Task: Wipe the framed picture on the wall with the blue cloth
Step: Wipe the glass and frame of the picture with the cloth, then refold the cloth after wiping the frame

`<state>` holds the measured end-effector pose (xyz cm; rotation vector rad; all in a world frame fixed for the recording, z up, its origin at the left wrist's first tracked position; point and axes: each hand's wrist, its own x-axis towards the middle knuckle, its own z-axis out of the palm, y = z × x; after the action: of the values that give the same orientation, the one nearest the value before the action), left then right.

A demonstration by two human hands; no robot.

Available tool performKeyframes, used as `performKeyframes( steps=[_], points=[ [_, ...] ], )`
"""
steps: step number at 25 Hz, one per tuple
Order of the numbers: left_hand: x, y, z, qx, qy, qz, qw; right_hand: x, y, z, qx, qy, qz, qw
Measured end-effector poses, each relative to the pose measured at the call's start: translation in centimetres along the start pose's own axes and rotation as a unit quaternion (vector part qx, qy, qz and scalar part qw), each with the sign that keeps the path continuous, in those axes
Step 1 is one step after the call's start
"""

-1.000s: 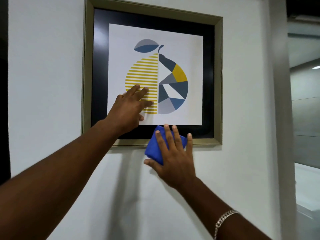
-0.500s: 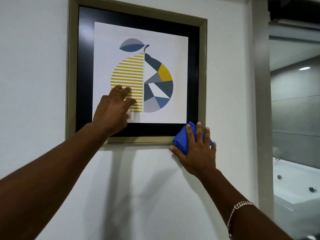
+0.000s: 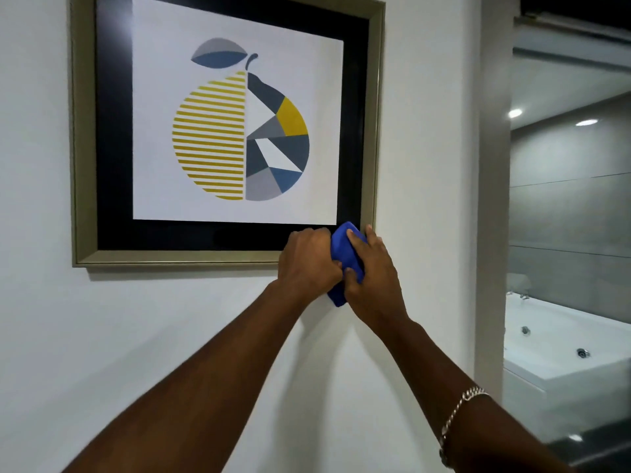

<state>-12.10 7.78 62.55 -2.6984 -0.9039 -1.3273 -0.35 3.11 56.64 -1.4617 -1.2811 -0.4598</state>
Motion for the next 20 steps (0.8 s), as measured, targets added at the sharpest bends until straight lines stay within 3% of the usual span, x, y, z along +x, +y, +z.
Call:
performKeyframes(
  steps=[5,8,12,16,20],
  points=[
    [-1.6,1.1,2.2,-0.131,0.018,-0.012,0.991,-2.5,2.4,-1.4,0.152,0.094,0.075,0.981],
    [-3.7,1.6,4.5,-0.208,0.033,-0.006,0.978,-4.5,4.9,-3.1,0.219,0.081,0.12,0.965],
    [-8.2,1.7,10.9,-0.315,-0.028,-0.127,0.94,-9.1,9.4,-4.9,0.35,0.037,0.275,0.895],
    [-16.1,1.5,21.7,-0.42,-0.158,-0.302,0.841,-18.1,16.7,-4.2,0.3,0.037,0.408,0.861],
    [-27.1,1.0,34.1,-0.383,-0.258,-0.425,0.779,-30.8,25.1,-1.6,0.18,0.001,0.516,0.837]
  ],
)
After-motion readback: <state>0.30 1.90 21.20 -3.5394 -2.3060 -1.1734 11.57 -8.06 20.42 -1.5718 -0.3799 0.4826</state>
